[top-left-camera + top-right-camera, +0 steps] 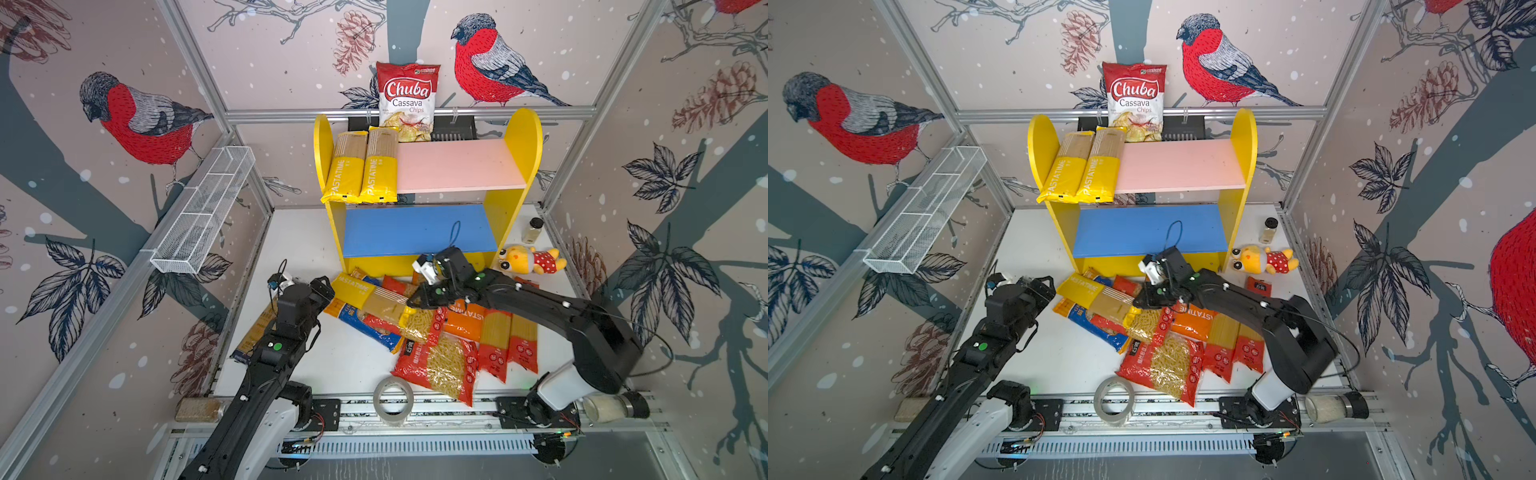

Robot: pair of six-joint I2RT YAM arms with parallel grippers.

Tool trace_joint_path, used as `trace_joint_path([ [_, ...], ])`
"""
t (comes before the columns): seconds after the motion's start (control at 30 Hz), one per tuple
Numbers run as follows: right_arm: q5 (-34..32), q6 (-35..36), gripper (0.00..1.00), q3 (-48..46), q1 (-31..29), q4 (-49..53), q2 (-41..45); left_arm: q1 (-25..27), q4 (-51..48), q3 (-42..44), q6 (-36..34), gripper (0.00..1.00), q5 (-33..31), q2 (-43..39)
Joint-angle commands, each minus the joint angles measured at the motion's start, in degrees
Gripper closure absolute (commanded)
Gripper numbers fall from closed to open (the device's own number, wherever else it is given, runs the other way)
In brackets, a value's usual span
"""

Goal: Place and organize the pasta boxes and bags onto the shelf

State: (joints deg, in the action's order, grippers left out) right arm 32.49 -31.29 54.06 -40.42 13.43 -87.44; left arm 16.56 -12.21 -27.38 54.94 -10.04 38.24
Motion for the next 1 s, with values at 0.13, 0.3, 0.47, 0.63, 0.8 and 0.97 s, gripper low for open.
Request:
trace_joint_path([
  [0.13, 6.55, -0.96, 0.98, -12.21, 0.71, -3.02, 6.55, 10.45, 10.29, 3.65, 4.58, 0.26, 2.52, 3.32],
  [0.3, 9.77, -0.44, 0.97, -12.43, -3.5, -3.79, 8.29, 17.07, 17.91, 6.3, 6.26, 0.26, 4.22, 7.3],
  [0.47, 10.99, 1.89, 0.85, -11.51, -3.94, -1.66, 8.43, 19.04, 23.2, 7.96, 7.19, 0.27, 5.97, 11.63],
  [0.63, 11.16, 2.62, 0.55, -9.29, 0.2, -1.71, 8.45, 19.04, 27.23, 9.48, 7.77, 0.29, 7.1, 13.38],
  [0.8, 12.97, 0.79, 0.43, -5.91, 1.45, -6.49, 3.12, 18.97, 30.19, 9.45, 6.5, 0.32, 9.64, 16.34],
  [0.97, 12.58, 2.27, 0.43, -0.98, 0.81, -6.34, -4.73, 18.95, 32.38, 10.65, 7.0, 0.4, 10.52, 18.11],
])
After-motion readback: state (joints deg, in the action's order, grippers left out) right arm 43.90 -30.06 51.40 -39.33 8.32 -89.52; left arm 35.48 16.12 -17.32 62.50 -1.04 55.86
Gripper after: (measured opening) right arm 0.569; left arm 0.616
